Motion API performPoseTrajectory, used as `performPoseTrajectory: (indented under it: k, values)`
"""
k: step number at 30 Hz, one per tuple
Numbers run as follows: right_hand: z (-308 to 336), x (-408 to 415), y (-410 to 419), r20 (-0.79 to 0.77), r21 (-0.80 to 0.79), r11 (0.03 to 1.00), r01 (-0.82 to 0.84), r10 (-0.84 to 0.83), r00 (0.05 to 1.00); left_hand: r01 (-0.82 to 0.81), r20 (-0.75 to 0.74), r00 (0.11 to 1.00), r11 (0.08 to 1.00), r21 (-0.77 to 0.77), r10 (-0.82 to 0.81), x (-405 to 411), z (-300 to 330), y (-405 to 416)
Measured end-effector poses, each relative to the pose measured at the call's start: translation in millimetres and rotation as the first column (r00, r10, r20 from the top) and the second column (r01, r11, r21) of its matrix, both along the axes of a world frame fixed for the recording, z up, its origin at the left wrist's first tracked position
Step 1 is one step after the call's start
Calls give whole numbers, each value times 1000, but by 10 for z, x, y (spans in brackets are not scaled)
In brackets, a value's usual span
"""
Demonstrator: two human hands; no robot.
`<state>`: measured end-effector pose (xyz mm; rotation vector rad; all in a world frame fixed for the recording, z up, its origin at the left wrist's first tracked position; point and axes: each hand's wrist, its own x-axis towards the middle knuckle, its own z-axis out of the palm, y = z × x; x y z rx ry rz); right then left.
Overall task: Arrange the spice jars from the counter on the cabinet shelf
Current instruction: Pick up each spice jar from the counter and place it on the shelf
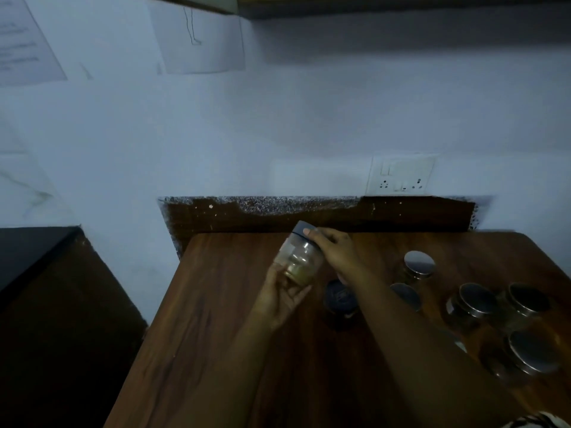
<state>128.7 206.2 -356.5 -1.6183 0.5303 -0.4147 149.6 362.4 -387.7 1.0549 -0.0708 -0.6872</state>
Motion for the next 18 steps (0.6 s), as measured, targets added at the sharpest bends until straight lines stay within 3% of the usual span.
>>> performPoseTrajectory:
  k: [3,9,12,15,18]
  values:
    - [61,-39,-56,3,90,994,65,-66,998,66,175,982,998,19,-69,3,35,8]
    - [230,-45,-50,186,332,943,6,-72,980,145,-58,985,968,-207,-160,104,174,59]
    - [300,-35,-72,190,374,927,10,-87,978,171,161,974,983,-67,-158,69,263,-21]
    - [347,-66,-84,163,351,936,26,-88,983,89,473,873,992,89,-121,110,255,-42]
    - [363,-90,-61,174,315,949,2,-60,983,282,364,889,959,40,-276,164,350,30]
